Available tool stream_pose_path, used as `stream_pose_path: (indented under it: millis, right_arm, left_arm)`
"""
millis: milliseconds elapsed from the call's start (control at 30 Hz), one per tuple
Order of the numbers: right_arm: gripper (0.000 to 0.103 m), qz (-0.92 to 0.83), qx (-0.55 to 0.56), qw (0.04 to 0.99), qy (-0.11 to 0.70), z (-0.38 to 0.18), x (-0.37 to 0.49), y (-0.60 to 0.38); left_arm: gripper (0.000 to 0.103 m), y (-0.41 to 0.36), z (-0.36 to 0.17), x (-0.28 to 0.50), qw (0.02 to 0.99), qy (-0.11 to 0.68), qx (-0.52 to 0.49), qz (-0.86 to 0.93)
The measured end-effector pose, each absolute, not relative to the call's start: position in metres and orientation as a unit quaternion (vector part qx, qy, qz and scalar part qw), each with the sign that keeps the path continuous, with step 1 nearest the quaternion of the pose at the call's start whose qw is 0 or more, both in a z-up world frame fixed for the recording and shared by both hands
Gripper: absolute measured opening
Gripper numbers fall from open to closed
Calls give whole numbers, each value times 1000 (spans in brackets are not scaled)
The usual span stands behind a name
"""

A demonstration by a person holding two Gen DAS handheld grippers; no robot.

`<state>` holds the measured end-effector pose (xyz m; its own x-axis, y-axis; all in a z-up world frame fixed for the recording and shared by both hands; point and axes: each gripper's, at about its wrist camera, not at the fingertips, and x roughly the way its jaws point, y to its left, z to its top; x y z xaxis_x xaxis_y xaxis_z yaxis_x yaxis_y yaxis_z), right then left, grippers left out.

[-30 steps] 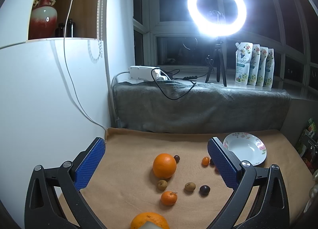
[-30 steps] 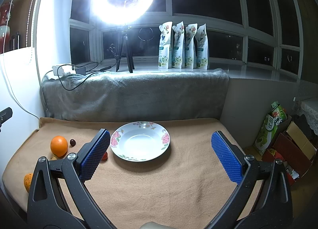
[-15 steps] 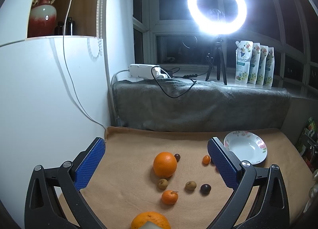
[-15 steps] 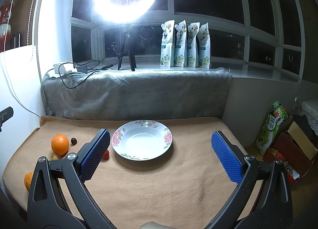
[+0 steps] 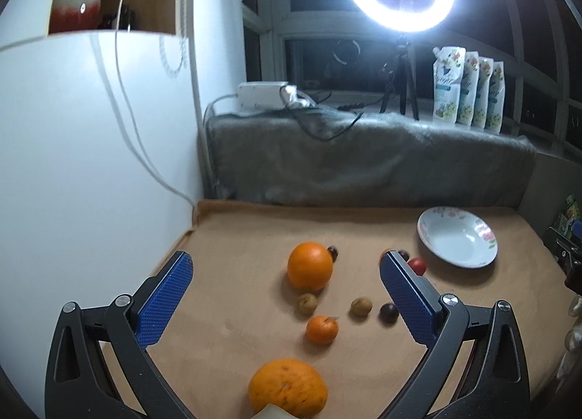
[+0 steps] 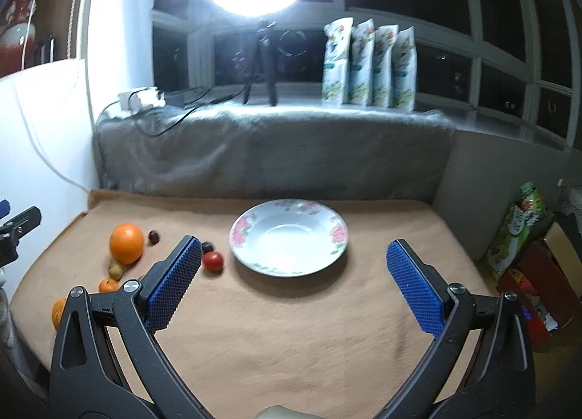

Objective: Organize fruits
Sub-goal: 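Move the right gripper down toward the large orange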

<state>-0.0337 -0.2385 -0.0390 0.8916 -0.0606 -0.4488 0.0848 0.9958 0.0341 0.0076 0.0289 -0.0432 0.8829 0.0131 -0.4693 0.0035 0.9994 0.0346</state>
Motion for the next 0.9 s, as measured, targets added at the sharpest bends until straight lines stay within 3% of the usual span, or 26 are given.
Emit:
stream_pose_path:
  millis: [900]
  right_arm:
    - [102, 268, 66, 865, 420, -110, 32, -124]
  left_arm:
    - [102, 85, -138, -16, 911, 406, -65, -24]
